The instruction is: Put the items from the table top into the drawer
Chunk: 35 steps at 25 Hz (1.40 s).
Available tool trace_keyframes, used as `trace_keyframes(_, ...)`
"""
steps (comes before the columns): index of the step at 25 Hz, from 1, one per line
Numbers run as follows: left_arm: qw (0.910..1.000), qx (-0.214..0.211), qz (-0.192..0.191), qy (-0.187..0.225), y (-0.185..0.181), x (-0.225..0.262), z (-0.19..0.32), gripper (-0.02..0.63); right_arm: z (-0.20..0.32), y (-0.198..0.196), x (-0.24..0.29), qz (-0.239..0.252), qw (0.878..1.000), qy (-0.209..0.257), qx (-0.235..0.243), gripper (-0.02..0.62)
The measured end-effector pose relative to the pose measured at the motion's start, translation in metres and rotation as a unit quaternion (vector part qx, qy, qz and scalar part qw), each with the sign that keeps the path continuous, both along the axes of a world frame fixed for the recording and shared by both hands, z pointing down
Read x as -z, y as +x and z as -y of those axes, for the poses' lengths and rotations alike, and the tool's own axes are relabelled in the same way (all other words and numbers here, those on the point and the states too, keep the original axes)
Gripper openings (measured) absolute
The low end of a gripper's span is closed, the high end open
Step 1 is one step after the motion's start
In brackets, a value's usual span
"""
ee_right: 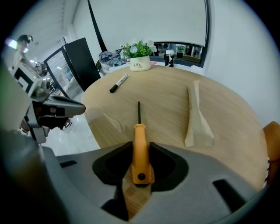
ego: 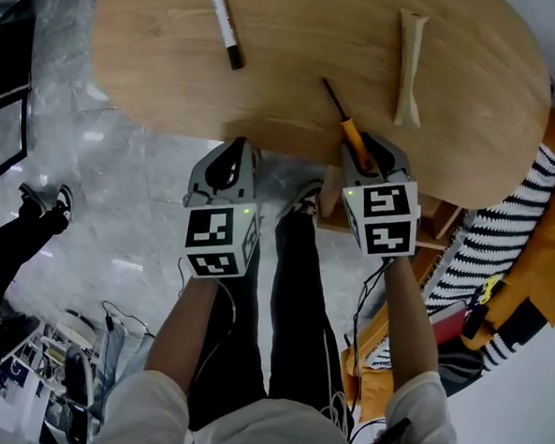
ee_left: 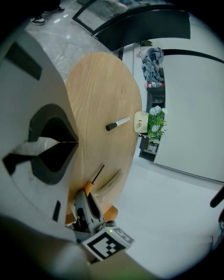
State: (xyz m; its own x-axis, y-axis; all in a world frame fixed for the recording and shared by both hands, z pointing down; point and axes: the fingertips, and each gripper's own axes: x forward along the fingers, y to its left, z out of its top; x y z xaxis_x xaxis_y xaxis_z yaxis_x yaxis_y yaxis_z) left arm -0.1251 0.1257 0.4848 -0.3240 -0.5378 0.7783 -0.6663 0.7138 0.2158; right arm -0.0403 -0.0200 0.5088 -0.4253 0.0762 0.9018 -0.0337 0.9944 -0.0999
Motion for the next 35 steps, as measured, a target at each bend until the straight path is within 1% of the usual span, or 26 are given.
trace_keyframes(9, 0.9998, -0.017, -0.007, -0.006, 0.014, 0.001, -0.001, 0.011, 0.001, 0.004, 0.009, 0.021, 1.0, 0.0, -0.019, 0.111)
trace_keyframes(18, 0.9987, -0.051, -0.003, -0.007, 0.034, 0.01, 0.01, 0.01, 0.002, 0.038, 0.029, 0.036, 0.999, 0.001, -0.038, 0.11)
trace_keyframes(21, 0.9978, -0.065, -0.003, -0.004, 0.045, 0.013, 0.019, 0.011, 0.001, 0.055, 0.037, 0.043, 0.998, -0.001, -0.045, 0.109)
trace_keyframes(26, 0.9946, -0.104, -0.004, -0.001, 0.074, 0.02, 0.037, 0.011, 0.004, 0.093, 0.051, 0.048, 0.996, -0.007, -0.079, 0.109)
trace_keyframes(29, 0.9918, -0.128, -0.008, 0.0, 0.093, 0.022, 0.046, 0.011, 0.003, 0.117, 0.059, 0.048, 0.995, -0.008, -0.092, 0.109)
trace_keyframes(31, 0.99, -0.14, -0.013, 0.001, 0.104, 0.022, 0.051, 0.01, -0.001, 0.133, 0.062, 0.044, 0.995, -0.009, -0.09, 0.109)
trace_keyframes(35, 0.9891, -0.147, -0.015, -0.001, 0.121, 0.023, 0.061, 0.01, -0.006, 0.161, 0.064, 0.033, 0.997, -0.016, -0.074, 0.109)
